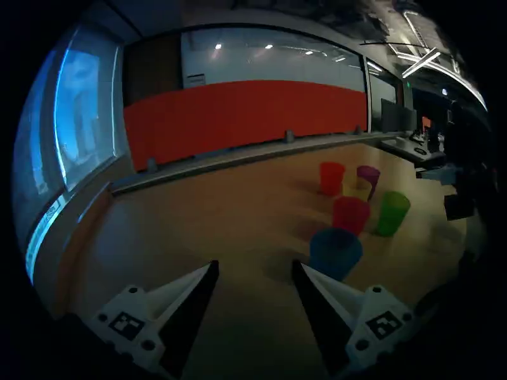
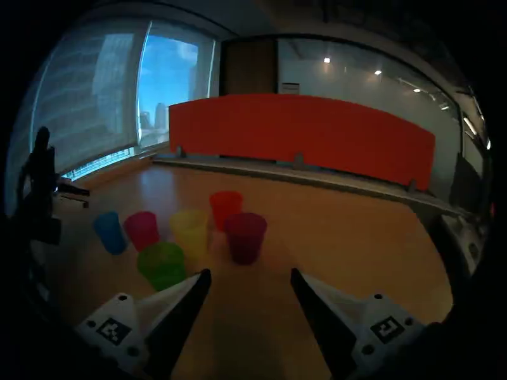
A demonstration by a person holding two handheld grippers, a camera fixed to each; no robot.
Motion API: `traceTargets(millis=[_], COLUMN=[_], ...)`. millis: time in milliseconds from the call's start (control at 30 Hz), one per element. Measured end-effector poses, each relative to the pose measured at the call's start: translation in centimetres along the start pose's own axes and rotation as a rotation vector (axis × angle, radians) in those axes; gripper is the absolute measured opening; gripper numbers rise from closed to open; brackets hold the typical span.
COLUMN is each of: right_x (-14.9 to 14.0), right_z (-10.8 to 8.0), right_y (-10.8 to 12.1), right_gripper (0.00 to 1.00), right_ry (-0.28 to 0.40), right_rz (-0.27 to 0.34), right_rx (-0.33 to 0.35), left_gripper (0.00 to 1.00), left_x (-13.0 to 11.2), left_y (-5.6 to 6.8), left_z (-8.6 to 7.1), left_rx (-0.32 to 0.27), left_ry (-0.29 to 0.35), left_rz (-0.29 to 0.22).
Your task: Pour water
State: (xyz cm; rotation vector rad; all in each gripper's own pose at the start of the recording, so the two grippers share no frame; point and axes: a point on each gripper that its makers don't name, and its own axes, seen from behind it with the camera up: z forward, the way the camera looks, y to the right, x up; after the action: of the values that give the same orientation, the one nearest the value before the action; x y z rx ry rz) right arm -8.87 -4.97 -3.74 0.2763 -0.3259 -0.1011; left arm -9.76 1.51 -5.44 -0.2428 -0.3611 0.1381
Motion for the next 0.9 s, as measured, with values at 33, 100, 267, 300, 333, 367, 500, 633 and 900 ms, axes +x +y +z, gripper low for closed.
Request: traceTargets(millis=[33, 100, 267, 300, 333, 367, 500, 633, 900], right_x=[0.2, 0.6, 1.8, 2.0, 2.2, 2.5, 3.1, 3.8, 5.4], right_z=[0.0, 0.1, 0.1, 0.1, 0.1, 0.2, 0.2, -0.2, -0.9], right_y=[0.3, 0.8, 1.5, 1.7, 2.1, 2.4, 3.7, 4.7, 5.2], right_gripper=[0.97, 0.98, 0.98, 0.98, 0.98, 0.98, 0.98, 0.98, 0.97], right_ry=[0.011, 0.036, 0.100, 0.113, 0.125, 0.137, 0.184, 0.233, 0.334], right_rz=[0.004, 0.014, 0.044, 0.051, 0.057, 0.064, 0.083, 0.093, 0.094], right_rx=[-0.017, -0.050, -0.100, -0.113, -0.128, -0.143, -0.204, -0.258, -0.316], left_gripper=[0.84, 0.84, 0.84, 0.84, 0.84, 0.84, 0.84, 0.84, 0.84], left_x=[0.3, 0.9, 2.2, 2.6, 3.0, 3.4, 5.1, 6.3, 7.9], left_y=[-0.2, -0.7, -1.4, -1.6, -1.8, -2.1, -2.6, -2.9, -3.1], left_z=[0.0, 0.0, 0.0, -0.1, -0.1, -0.2, -0.7, -1.2, -1.6], left_rx=[0.012, 0.035, 0.072, 0.083, 0.096, 0.110, 0.150, 0.180, 0.216], left_ry=[0.017, 0.050, 0.121, 0.136, 0.153, 0.170, 0.251, 0.310, 0.397], left_rz=[-0.008, -0.026, -0.060, -0.062, -0.064, -0.066, -0.068, -0.065, -0.083])
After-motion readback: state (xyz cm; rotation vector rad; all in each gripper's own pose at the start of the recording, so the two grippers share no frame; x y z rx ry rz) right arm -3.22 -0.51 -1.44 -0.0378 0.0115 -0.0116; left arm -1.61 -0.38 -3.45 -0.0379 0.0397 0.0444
